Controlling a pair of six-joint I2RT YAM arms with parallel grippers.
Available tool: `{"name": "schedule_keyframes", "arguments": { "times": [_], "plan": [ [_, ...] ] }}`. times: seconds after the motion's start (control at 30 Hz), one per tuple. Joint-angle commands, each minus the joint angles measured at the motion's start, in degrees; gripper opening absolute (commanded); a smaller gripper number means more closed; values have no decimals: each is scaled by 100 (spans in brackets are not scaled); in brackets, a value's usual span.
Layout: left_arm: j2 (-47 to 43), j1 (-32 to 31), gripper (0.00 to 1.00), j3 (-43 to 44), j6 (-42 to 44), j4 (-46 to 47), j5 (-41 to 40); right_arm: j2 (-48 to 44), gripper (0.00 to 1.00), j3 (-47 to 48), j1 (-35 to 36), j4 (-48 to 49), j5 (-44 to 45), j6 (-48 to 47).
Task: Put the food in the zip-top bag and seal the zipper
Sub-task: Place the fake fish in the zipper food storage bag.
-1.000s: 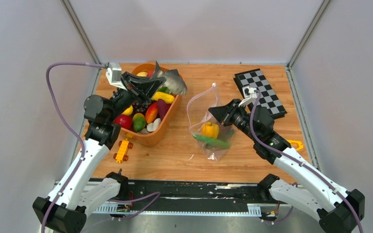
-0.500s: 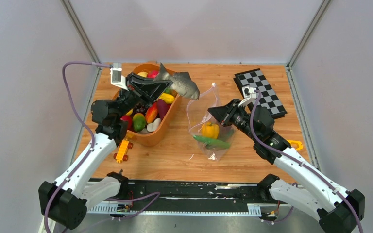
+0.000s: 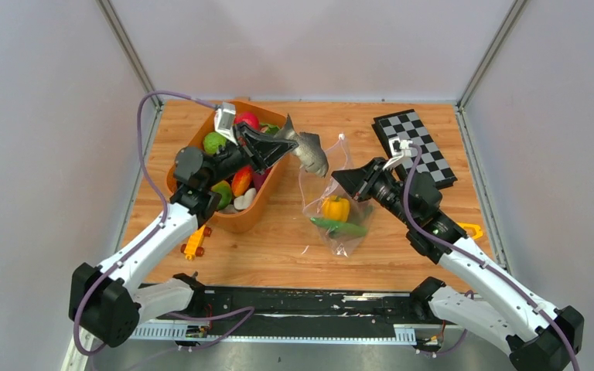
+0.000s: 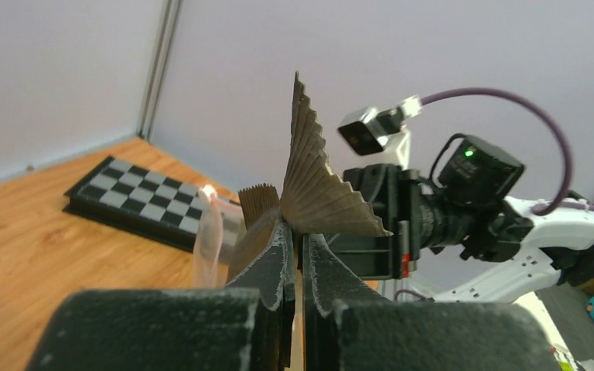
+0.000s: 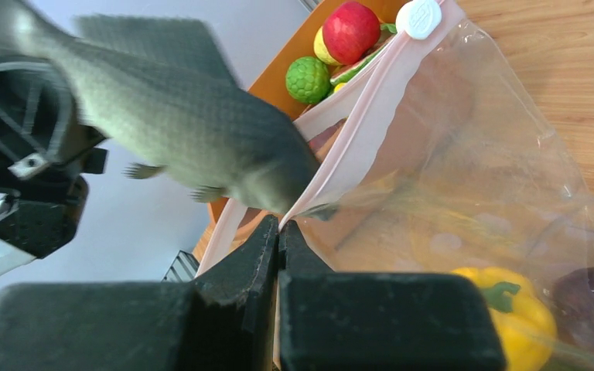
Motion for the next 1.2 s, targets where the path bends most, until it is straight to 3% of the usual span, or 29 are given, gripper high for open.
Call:
{"name": "schedule_keyframes", "arguments": {
  "times": [0.0, 0.23, 0.43, 0.57, 0.7, 0.8, 0.87, 1.17],
  "plan": [
    [311, -61, 0, 51, 100, -67, -125, -126, 0, 229, -21, 440, -176, 139],
    [543, -278, 3, 31, 22, 121, -97, -145, 0, 199, -19, 534, -137, 234],
    [568, -420, 17, 50, 216, -208, -184, -168, 0, 214, -16, 513, 21, 236],
    [572, -962, 23, 140, 1265, -1217, -752, -182, 0, 211, -17, 491, 136, 208],
    [687, -1149, 38, -108, 1296, -902, -939, -167, 0, 188, -19, 459, 230, 183],
    [599, -1150, 61, -77, 1543, -1169, -1086, -181, 0, 169, -18, 411, 268, 168],
    [448, -1150, 68, -5, 1793, -1496, -1215, -209, 0, 160, -19, 371, 300, 148],
    [-93, -1150, 72, 535, 2657, -3159, -1937, -245, 0, 226, -19, 188, 366, -55]
  ]
}}
